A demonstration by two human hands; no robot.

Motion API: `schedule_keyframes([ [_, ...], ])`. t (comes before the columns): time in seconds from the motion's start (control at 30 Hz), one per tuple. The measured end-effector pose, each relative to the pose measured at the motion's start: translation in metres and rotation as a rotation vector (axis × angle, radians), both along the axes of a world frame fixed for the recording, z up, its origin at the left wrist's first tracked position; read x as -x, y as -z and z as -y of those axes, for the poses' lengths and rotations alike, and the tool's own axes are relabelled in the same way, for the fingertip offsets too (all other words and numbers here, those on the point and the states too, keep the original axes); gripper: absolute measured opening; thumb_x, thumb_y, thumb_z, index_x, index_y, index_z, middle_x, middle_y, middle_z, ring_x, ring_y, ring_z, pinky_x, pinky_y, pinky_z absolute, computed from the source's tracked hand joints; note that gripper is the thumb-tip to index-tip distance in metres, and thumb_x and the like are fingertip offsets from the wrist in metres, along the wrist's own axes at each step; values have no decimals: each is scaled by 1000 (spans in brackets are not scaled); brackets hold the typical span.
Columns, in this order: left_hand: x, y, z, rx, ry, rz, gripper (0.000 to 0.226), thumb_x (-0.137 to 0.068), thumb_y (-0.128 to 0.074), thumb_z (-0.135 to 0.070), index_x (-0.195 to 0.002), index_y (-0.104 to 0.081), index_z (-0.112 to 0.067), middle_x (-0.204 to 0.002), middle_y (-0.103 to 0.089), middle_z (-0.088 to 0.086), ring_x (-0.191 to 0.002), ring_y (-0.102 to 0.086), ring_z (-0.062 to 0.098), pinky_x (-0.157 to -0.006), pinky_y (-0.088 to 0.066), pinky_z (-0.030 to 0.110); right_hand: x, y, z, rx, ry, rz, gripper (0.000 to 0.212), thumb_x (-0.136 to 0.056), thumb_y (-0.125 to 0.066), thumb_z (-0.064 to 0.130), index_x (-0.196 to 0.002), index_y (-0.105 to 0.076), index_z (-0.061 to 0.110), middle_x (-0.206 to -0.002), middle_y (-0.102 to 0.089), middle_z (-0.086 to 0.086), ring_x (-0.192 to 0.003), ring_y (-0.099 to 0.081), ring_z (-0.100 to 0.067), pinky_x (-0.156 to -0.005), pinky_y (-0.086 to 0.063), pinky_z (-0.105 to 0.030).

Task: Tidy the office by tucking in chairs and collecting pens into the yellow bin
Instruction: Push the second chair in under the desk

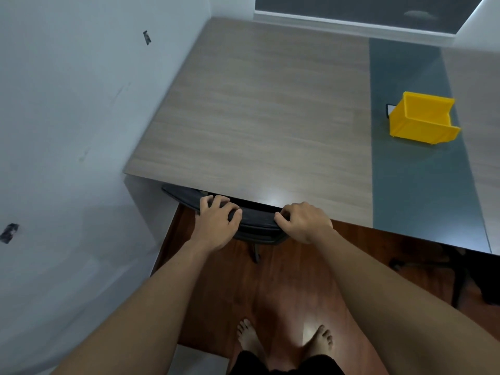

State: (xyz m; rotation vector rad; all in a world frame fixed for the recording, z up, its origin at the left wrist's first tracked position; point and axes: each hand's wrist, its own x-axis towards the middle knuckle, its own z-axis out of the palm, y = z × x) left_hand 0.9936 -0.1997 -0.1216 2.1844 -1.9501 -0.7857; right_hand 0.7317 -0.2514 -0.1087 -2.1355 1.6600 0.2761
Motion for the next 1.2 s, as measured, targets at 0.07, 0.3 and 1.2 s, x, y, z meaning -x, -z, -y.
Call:
schedule_keyframes([
  [0.07,1,0,0,6,-11,-6,55,-102,-29,-64,-131,-67,-37,-153,-48,-10,-150,-17,25,-113,-41,63,0,1,1,9,-2,4,62,-93,-28,71,-106,-73,31,-95,-71,-1,-86,-63,-26,-71,-50,-40],
  [0.3,0,1,-1,37,-21,19,70,-96,-22,-71,-135,-67,-34,-151,-52,-9,-148,-19,24,-118,-38,61,1,1,-2,-8,19,26,64,-93,-28,71,-106,-73,28,-93,-68,0,-84,-63,-25,-71,-54,-39],
  [1.2,352,-26,56,96,246,-59,70,-109,-45,-57,-166,-38,-17,-181,-13,4,-167,-13,26,-134,-20,48,426,-14,-27,116,404,112,91,-98,-31,82,-162,-36,18,-171,-32,-9,-159,-27,-28,-123,-33,-58],
])
